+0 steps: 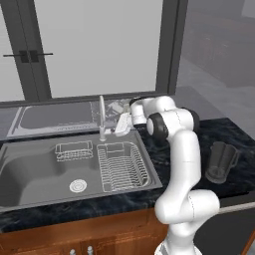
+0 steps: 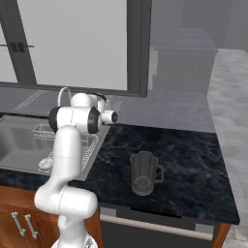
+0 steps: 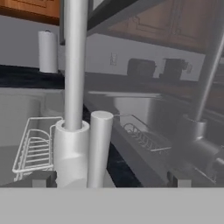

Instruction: Turn on the sink faucet and place the jug under the water for a few seconds to fill it up.

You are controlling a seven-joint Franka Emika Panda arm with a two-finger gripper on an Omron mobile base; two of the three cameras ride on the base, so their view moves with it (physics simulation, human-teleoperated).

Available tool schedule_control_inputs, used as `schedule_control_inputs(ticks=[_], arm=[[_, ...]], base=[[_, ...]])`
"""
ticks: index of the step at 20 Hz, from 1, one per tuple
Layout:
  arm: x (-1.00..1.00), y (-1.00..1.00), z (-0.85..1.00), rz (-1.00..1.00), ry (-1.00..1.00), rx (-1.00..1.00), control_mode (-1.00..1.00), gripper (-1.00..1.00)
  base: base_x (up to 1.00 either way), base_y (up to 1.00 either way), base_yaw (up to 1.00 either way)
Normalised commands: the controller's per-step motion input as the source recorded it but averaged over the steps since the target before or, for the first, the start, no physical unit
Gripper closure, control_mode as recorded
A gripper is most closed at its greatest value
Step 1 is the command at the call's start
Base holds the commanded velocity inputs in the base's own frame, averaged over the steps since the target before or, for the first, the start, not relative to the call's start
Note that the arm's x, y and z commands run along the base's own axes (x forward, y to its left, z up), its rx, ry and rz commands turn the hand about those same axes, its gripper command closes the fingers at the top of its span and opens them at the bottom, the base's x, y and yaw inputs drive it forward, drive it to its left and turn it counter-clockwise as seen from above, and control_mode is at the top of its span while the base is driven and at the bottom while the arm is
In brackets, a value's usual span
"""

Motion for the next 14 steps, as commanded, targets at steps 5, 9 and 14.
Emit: schedule_control_inputs(ticks=[5,9,14], arm=[[0.10,0.11,0.00,0.00,0.00,0.00,-1.00,-1.00],[0.14,0.00,0.00,0.00,0.00,0.00,-1.00,-1.00],[0.29,0.00,0.00,0.00,0.00,0.00,-1.00,1.00]], base=[[0.00,0.00,0.00],[0.00,0.00,0.00],[0.00,0.00,0.00]])
